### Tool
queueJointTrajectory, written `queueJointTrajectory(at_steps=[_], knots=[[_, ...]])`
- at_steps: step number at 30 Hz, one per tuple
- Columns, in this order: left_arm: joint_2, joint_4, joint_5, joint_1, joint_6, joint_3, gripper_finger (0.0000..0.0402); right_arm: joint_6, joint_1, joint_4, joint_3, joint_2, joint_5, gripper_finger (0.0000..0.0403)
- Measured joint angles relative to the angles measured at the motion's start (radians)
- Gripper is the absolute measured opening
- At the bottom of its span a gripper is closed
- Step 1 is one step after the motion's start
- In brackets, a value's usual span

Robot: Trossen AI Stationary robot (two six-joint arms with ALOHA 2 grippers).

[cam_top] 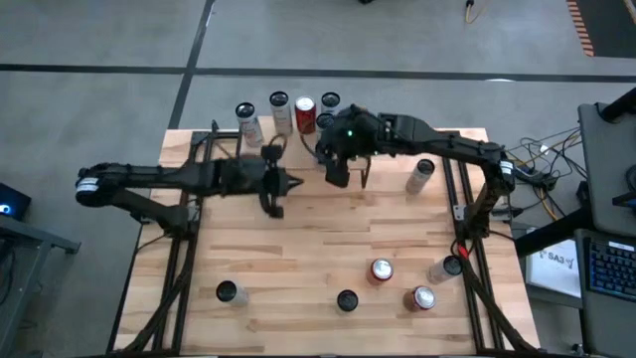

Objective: Place canned beverage on shelf
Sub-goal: Put the white soda can aligned with the other white soda cans on the shelf

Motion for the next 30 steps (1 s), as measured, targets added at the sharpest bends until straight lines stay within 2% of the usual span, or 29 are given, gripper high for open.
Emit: queueJointTrajectory(at_steps=[3, 9, 19, 24, 30], knots=[[0.037, 0.058, 0.051, 0.073, 0.008, 0.000, 0.0000, 0.013, -0.029, 0.002, -0.001, 0.000, -0.004, 0.0246], [0.106, 0.154, 0.054, 0.142, 0.027, 0.000, 0.0000, 0.060, -0.051, 0.003, -0.002, 0.000, -0.002, 0.0246], [0.160, 0.171, 0.072, 0.153, 0.034, -0.002, 0.0000, 0.096, -0.060, 0.016, -0.002, 0.051, 0.001, 0.0246], [0.161, 0.188, 0.027, 0.159, 0.033, -0.002, 0.0000, 0.114, -0.064, 0.019, -0.002, 0.056, 0.003, 0.0246], [0.170, 0.212, 0.022, 0.173, 0.029, -0.002, 0.0000, 0.129, -0.067, 0.017, -0.002, 0.057, 0.036, 0.0246]])
